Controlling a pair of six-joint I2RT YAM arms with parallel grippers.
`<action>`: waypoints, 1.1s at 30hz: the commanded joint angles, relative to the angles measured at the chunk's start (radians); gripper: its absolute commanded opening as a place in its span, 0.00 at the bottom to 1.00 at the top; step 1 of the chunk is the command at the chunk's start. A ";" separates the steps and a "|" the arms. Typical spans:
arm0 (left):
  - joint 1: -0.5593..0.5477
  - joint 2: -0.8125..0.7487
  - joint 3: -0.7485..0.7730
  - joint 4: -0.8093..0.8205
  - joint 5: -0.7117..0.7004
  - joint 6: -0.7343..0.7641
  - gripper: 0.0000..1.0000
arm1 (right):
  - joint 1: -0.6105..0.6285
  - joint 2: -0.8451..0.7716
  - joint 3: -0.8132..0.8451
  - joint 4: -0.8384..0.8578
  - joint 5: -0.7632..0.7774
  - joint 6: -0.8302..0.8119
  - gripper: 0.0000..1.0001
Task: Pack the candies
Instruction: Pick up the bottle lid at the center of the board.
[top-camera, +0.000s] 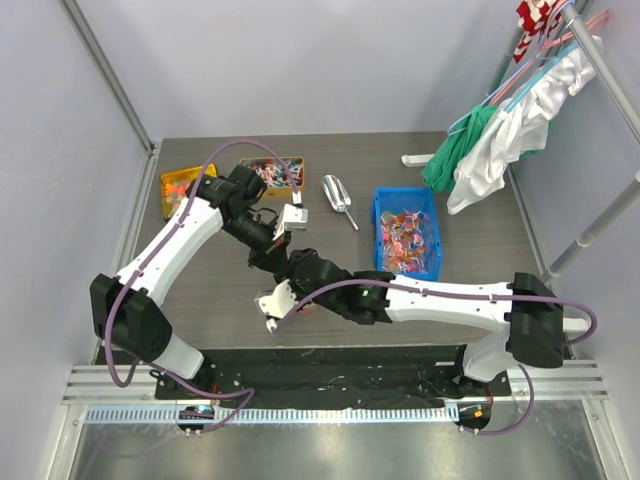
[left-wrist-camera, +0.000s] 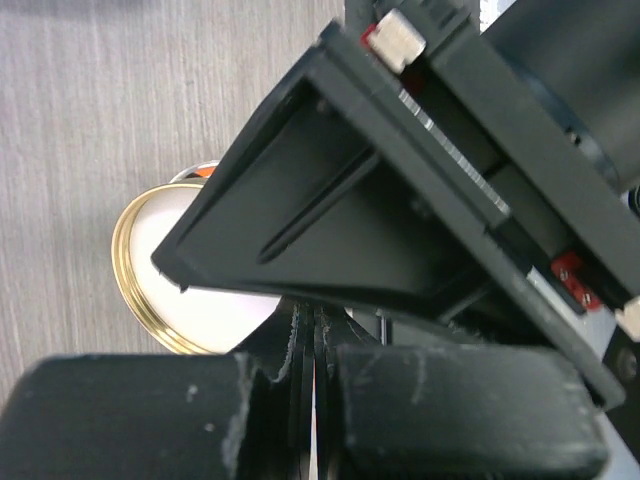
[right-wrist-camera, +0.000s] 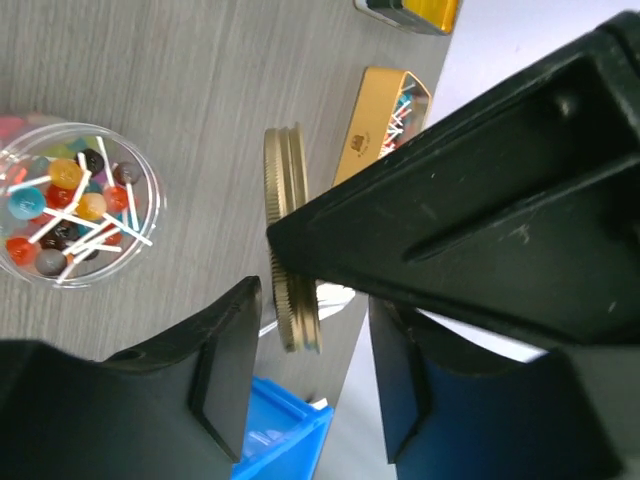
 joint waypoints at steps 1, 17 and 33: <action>-0.013 -0.014 -0.011 -0.321 0.018 0.024 0.00 | 0.001 0.017 0.082 -0.050 -0.045 0.040 0.49; -0.010 -0.044 0.056 -0.258 -0.030 -0.040 0.61 | 0.002 -0.027 0.042 -0.174 -0.115 0.107 0.02; 0.004 -0.313 -0.125 0.142 -0.214 -0.172 0.99 | -0.260 -0.228 0.020 -0.294 -0.712 0.547 0.01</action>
